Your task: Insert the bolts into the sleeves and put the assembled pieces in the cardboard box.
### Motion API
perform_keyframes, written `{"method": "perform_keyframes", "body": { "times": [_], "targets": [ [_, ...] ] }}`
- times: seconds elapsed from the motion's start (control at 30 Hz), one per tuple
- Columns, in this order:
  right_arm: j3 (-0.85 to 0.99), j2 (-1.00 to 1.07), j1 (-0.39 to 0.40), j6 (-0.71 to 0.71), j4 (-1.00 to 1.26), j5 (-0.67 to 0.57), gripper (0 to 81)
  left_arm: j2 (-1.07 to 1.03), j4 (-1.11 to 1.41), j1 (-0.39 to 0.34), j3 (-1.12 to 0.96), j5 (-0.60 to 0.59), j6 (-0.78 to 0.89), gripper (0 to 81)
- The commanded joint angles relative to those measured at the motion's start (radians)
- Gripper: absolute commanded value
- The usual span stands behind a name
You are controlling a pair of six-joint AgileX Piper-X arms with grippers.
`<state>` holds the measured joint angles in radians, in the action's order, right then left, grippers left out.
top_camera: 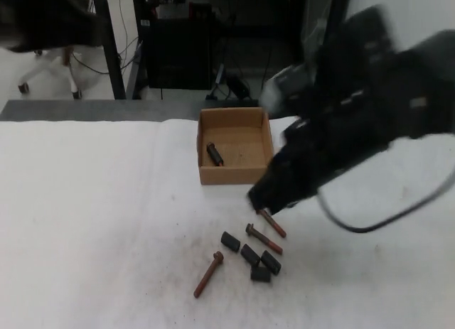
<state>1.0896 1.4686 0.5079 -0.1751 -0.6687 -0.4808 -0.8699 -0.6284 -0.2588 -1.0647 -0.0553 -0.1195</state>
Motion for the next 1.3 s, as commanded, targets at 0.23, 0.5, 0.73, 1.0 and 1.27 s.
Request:
{"method": "perform_keyframes", "body": {
  "times": [0.23, 0.5, 0.73, 1.0, 1.27],
  "targets": [
    [0.288, 0.370, 0.079, -0.170, -0.024, 0.177, 27.2, 0.166, -0.011, 0.003, 0.227, -0.018, 0.009, 0.2],
    [0.327, 0.451, 0.088, -0.289, -0.083, 0.199, 27.3, 0.189, -0.015, 0.003, 0.296, -0.018, 0.009, 0.2],
    [0.322, 0.452, 0.090, -0.341, -0.141, 0.223, 33.4, 0.189, -0.018, 0.003, 0.295, -0.018, 0.009, 0.2],
    [0.322, 0.452, 0.090, -0.342, -0.084, 0.226, 34.2, 0.189, -0.018, 0.003, 0.295, -0.018, 0.009, 0.2],
    [0.322, 0.469, 0.092, -0.342, -0.061, 0.226, 34.2, 0.189, -0.028, 0.003, 0.295, -0.018, 0.009, 0.2]
  ]
}}
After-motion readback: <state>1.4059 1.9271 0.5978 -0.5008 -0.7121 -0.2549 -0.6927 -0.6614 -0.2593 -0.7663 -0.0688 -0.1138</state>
